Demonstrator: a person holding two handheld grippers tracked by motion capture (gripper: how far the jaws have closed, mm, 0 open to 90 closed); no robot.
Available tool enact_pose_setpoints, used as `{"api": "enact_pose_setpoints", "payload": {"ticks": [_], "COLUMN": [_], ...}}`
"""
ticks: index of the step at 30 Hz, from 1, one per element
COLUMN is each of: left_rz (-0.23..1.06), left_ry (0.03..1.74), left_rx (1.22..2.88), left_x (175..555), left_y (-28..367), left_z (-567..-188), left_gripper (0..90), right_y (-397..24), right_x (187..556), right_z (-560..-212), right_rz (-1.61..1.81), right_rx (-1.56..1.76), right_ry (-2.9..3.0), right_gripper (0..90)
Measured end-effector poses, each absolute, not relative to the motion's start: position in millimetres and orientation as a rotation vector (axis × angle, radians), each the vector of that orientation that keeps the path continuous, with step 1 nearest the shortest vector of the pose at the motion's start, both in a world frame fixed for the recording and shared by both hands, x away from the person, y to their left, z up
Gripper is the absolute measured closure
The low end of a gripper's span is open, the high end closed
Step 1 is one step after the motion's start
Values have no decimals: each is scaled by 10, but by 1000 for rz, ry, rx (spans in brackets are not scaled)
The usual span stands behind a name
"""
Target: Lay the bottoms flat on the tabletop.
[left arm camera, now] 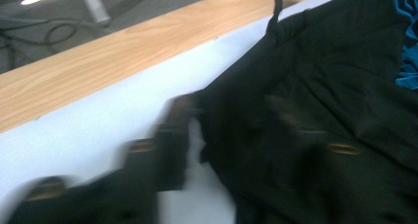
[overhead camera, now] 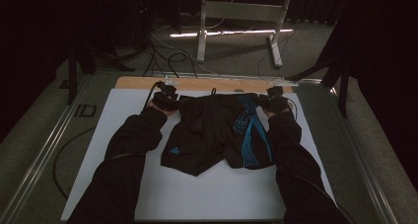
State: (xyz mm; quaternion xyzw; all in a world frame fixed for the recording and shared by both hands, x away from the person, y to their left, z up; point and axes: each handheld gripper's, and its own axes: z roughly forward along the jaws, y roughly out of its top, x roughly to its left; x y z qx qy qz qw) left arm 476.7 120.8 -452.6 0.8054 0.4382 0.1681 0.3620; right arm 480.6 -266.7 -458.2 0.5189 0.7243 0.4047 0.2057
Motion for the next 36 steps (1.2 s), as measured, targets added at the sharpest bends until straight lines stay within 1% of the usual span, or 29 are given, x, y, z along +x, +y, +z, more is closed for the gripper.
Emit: {"api": "enact_pose_setpoints", "payload": {"ticks": [1,2,3,4,5,6,8,9,10,15,23,29,36], "left_rz": [420,408,396,396,379,362,358,331,317,295,265,244,211], "left_ry": [1133,1134,1118,1118,1105,1096,1091,1071,1063,1038,968,916,842], "left_rx": [2071,2067,2077,2077,2080,2083,2079,2073,2070,2076,2080,2098,2115], "left_x": [4757,4740,4709,4709,4690,4669,4643,4573,4554,4493,4304,4096,3765], "left_y": [1217,1232,1245,1245,1255,1264,1270,1295,1302,1322,1373,1439,1564], "left_z": [-4521,-4513,-4502,-4502,-4497,-4494,-4494,-4491,-4490,-4477,-4400,-4376,-4381], "left_gripper": [412,357,266,243,243,178,163,154,154,149,149,154,159], "right_y": [-2671,-2676,-2693,-2694,-2694,-2701,-2701,-2697,-2692,-2629,-2434,-2332,-2119], "right_x": [4799,4787,4759,4742,4742,4697,4697,4620,4599,4495,4269,4125,3853], "right_z": [-4583,-4579,-4571,-4568,-4568,-4566,-4566,-4575,-4575,-4545,-4431,-4424,-4480], "right_rz": [1135,1142,1164,1167,1167,1172,1172,1208,1224,1265,1322,1344,1365], "right_rx": [1456,1457,1453,1452,1452,1435,1435,1384,1372,1307,1198,1143,1068], "right_ry": [2020,2021,2028,2032,2032,2046,2046,2086,2101,2138,2179,2219,2305], "right_gripper": [565,499,422,392,392,328,328,209,187,155,155,157,158]}}
